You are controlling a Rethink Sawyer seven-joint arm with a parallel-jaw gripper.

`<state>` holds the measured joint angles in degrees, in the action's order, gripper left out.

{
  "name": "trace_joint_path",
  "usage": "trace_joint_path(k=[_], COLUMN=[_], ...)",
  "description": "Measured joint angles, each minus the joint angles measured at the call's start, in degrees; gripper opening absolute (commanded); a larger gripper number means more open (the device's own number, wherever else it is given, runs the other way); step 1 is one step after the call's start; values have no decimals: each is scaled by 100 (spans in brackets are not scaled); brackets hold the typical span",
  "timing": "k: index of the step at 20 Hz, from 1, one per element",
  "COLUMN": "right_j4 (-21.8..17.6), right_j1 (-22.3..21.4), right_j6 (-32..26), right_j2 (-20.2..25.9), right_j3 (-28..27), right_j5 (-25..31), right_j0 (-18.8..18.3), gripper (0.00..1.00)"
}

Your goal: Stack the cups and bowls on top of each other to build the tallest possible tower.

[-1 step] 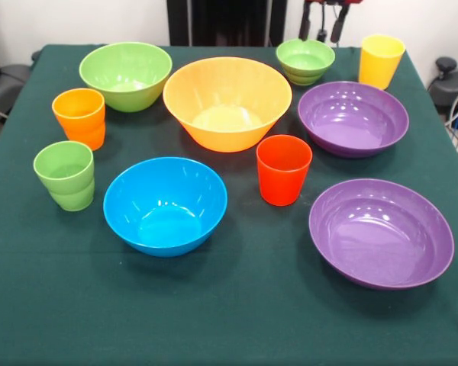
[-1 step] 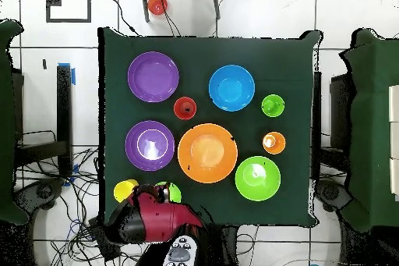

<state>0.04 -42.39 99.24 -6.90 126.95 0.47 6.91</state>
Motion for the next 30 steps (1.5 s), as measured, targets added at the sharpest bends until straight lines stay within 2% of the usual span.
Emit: trace_joint_path(k=[11, 20, 30], right_j4=[1, -37, -338], right_j1=[224, 781, 1528], right_j6=[654, 1051, 1052], right_j2=[-3, -2, 17], right_j3=[48, 50, -26], right_j5=[-202, -926, -1208], right_j0=[159, 157, 5], gripper=[100, 100, 100])
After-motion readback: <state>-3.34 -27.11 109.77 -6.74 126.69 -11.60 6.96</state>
